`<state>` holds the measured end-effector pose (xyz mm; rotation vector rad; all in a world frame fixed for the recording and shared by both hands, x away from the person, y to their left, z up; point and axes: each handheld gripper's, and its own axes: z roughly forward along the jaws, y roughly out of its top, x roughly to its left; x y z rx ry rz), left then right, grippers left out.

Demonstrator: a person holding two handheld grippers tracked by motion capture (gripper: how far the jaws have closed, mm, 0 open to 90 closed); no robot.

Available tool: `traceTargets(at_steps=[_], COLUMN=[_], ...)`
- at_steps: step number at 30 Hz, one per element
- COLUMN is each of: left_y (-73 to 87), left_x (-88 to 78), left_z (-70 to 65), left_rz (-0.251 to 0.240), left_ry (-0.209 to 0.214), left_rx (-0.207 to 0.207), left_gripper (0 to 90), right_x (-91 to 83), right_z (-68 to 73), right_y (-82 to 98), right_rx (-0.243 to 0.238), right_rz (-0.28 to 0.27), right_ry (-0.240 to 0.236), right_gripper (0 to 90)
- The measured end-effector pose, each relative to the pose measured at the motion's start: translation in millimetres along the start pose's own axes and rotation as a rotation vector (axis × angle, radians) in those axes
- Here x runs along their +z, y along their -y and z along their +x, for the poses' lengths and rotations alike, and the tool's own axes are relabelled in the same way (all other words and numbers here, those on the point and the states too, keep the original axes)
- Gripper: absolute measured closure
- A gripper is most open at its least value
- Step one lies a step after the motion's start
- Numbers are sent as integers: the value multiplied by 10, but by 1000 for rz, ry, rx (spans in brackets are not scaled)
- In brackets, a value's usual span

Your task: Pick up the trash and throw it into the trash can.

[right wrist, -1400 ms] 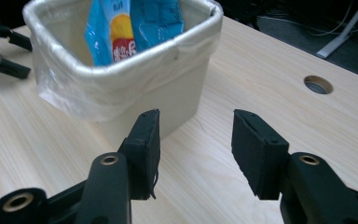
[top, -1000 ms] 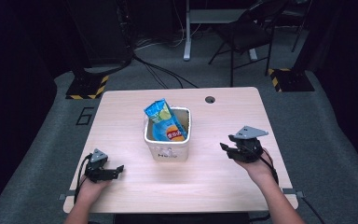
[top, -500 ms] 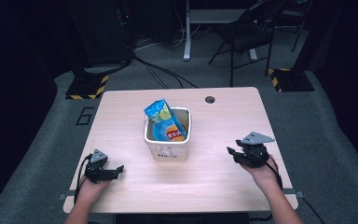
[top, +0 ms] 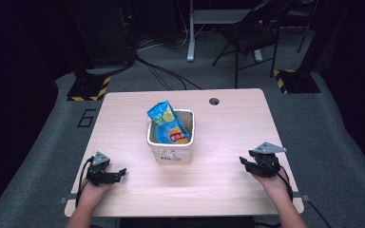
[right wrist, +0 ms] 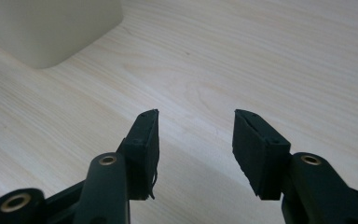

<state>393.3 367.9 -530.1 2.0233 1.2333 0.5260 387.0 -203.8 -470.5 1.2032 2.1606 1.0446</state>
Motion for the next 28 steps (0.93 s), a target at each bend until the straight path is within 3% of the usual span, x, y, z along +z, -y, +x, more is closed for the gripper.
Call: traceTargets(at_steps=[11, 28], left_y=[0, -23], left_x=[0, 25], left_z=[-1, 13], left_rz=[0, 1], left_ry=[0, -6], left_rx=[-1, 0], left_gripper=[125, 124], right_x=[65, 123], right_z=[-128, -267], right_y=[250, 478], right_rx=[65, 97], right_rz=[26, 69], right_ry=[7, 17], right_gripper=[504, 492])
